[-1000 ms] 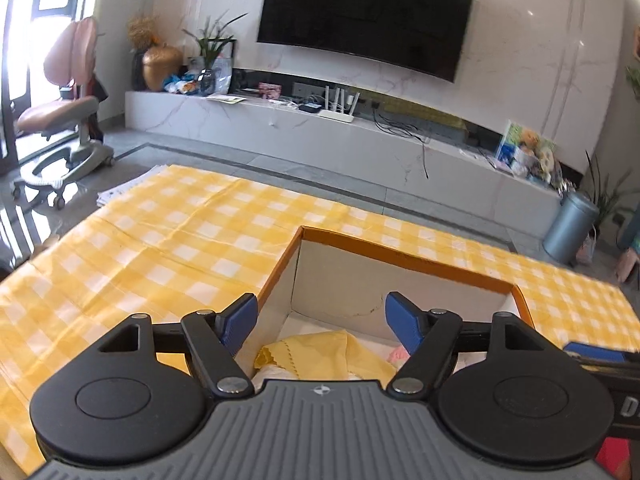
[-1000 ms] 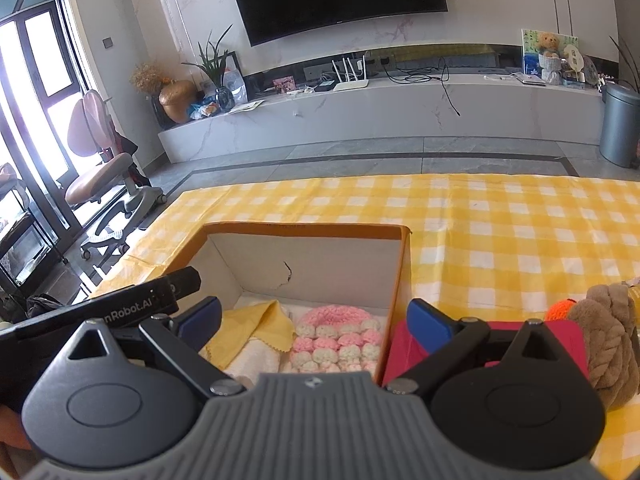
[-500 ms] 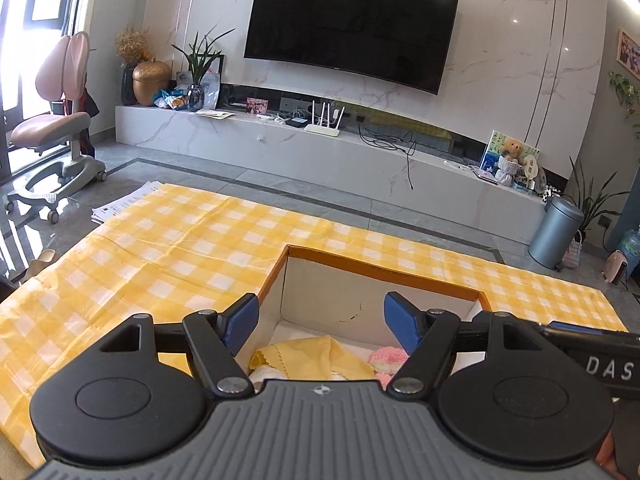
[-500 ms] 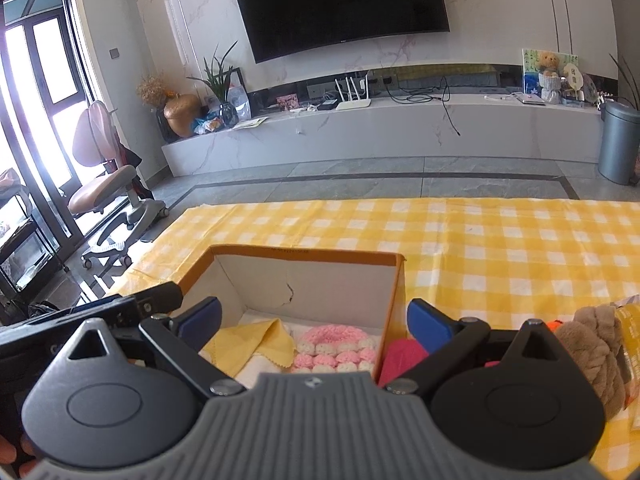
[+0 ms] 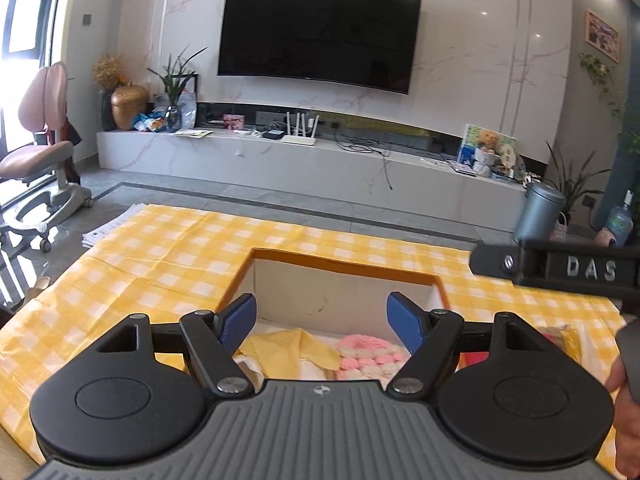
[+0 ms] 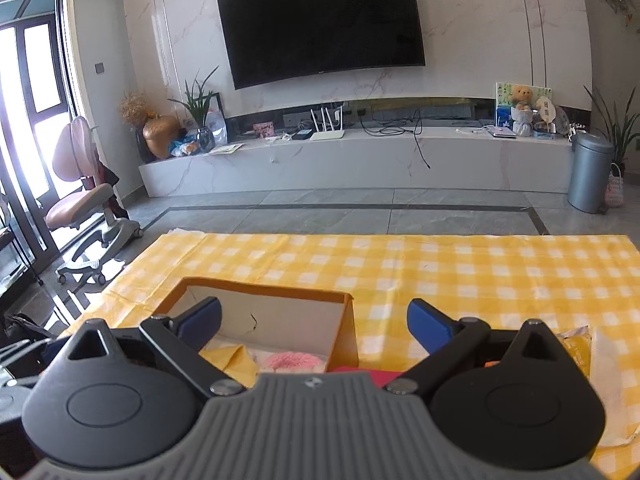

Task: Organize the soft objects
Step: 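Move both tools back over the remaining items on the mat, then grasp the brown knotted rope toy with the left gripper while the right grasps the white mesh bag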

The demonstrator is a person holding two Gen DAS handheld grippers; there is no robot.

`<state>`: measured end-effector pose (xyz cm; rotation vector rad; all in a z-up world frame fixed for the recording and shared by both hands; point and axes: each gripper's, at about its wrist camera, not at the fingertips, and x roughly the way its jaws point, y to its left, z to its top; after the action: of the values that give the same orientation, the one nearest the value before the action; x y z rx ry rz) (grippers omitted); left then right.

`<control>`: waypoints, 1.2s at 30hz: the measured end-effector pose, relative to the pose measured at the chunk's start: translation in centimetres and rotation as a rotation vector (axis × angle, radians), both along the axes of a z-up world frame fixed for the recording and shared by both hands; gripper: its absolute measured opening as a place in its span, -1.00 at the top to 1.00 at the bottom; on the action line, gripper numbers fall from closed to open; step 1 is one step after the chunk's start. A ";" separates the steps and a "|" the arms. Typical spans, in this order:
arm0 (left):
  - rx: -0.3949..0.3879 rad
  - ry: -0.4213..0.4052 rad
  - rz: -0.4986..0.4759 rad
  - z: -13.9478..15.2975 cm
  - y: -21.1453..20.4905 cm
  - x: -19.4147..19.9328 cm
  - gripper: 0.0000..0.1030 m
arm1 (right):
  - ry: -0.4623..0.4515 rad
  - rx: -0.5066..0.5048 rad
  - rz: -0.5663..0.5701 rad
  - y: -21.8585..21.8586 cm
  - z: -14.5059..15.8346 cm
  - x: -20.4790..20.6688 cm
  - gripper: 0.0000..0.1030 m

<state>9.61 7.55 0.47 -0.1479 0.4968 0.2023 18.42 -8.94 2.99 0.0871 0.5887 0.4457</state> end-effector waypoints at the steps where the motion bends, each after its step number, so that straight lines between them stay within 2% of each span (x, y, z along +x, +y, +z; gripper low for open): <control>1: 0.016 -0.008 -0.009 0.2 -0.4 -0.3 -0.70 | -0.003 0.005 0.001 -0.2 0.3 -0.3 -0.89; 7: 0.108 -0.046 -0.047 1.5 -3.0 -1.6 -0.70 | -0.064 -0.016 0.005 -1.9 2.2 -1.9 -0.89; 10: 0.132 -0.052 -0.075 1.8 -4.2 -2.2 -0.70 | -0.056 -0.017 0.001 -3.1 3.1 -2.7 -0.89; 13: 0.143 -0.054 -0.112 2.1 -5.2 -2.6 -0.70 | -0.069 -0.020 0.012 -4.6 4.0 -3.9 -0.89; 17: 0.136 -0.065 -0.142 2.7 -6.6 -3.3 -0.70 | -0.136 -0.051 0.014 -7.1 5.1 -5.6 -0.89; 20: 0.164 -0.067 -0.182 2.7 -8.2 -4.0 -0.70 | -0.143 -0.063 -0.001 -9.4 5.3 -6.3 -0.90; 23: 0.213 -0.071 -0.218 2.6 -10.3 -4.8 -0.70 | -0.123 -0.097 -0.020 -11.5 4.9 -6.5 -0.90; 26: 0.226 -0.071 -0.249 2.4 -12.4 -5.6 -0.70 | -0.094 -0.164 -0.064 -13.6 4.1 -5.9 -0.91; 30: 0.261 -0.059 -0.336 1.7 -15.8 -5.7 -0.70 | -0.035 -0.205 -0.119 -17.1 2.4 -4.6 -0.91; 32: 0.305 -0.051 -0.367 1.2 -18.0 -5.2 -0.70 | 0.008 -0.172 -0.155 -19.3 1.2 -3.6 -0.91; 36: 0.439 -0.005 -0.502 0.3 -21.7 -3.1 -0.70 | 0.133 -0.041 -0.252 -23.8 -1.8 -1.1 -0.91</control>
<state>6.47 -14.10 0.74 0.4034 0.4597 -0.1829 17.36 -32.75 1.17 0.1512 0.7077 0.1836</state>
